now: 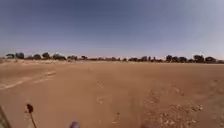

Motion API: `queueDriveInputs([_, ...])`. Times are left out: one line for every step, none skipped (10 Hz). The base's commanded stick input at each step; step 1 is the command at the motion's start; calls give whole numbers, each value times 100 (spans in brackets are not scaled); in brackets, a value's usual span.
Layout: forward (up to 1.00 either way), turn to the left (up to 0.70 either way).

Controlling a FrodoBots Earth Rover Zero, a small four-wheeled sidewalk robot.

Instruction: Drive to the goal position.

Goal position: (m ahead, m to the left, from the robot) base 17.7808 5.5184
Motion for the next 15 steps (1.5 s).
queueDriveInputs([70, 0])
queueDriveInputs([70, 6])
queueDriveInputs([70, 33])
queueDriveInputs([70, 35])
queueDriveInputs([70, 35])
queueDriveInputs([70, 35])
queueDriveInputs([70, 35])
queueDriveInputs([70, 35])
queueDriveInputs([70, 35])
queueDriveInputs([70, 35])
queueDriveInputs([70, 35])
queueDriveInputs([70, 15])
queueDriveInputs([70, 0])
queueDriveInputs([70, 0])
queueDriveInputs([70, 0])
